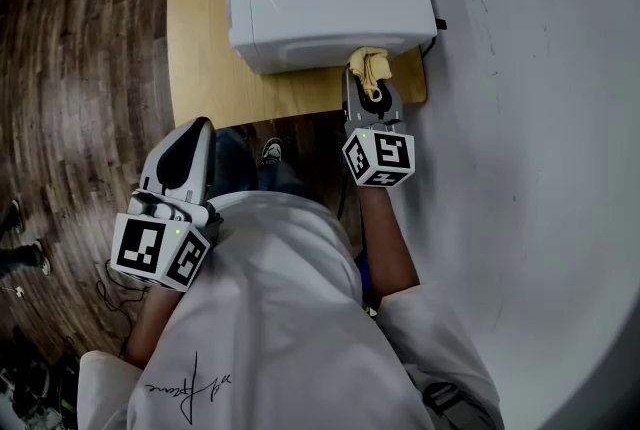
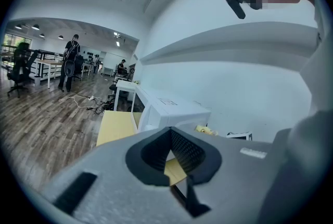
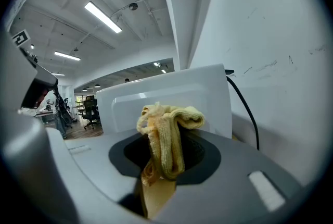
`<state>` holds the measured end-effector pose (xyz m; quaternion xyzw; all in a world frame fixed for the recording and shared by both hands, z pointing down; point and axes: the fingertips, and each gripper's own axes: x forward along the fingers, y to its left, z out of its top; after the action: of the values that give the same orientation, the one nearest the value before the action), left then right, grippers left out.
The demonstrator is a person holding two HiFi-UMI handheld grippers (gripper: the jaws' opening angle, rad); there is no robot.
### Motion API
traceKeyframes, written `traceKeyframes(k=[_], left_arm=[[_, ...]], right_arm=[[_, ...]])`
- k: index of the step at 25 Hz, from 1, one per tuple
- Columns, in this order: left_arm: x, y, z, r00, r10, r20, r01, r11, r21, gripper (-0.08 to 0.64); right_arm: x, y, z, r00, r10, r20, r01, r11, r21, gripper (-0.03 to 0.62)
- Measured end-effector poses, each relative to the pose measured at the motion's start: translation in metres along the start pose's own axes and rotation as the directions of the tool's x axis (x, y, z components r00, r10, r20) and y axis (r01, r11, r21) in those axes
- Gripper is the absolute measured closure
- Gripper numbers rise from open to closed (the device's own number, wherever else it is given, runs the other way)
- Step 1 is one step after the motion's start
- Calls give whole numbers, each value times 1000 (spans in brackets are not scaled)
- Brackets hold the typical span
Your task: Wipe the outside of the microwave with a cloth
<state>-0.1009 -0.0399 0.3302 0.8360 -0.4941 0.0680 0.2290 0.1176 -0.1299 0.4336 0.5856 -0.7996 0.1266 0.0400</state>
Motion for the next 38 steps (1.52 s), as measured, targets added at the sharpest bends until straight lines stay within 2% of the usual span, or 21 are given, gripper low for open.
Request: traceKeyframes(k=[12, 21, 28, 35, 38], left_arm=[[-3, 2, -3, 1000, -2, -8, 2, 1000, -7, 569], [-5, 8, -3, 1000, 11, -1, -11, 1000, -14, 569], [-7, 13, -1, 1000, 22, 7, -22, 1000, -16, 569], [-10, 19, 1, 999, 40, 12, -40, 999, -16, 569], [-10, 22, 2, 999, 41, 15, -40, 999, -21, 569]], right_arm=[[10, 50, -9, 992, 123, -20, -123, 992, -25, 472], [19, 99, -17, 971, 235, -43, -237, 971, -42, 472], [25, 125, -24, 956, 289, -54, -291, 956, -42, 472], [36, 170, -30, 916, 392, -84, -397, 916, -60, 471], [31, 196, -31, 877, 468, -105, -478, 874, -89, 471]])
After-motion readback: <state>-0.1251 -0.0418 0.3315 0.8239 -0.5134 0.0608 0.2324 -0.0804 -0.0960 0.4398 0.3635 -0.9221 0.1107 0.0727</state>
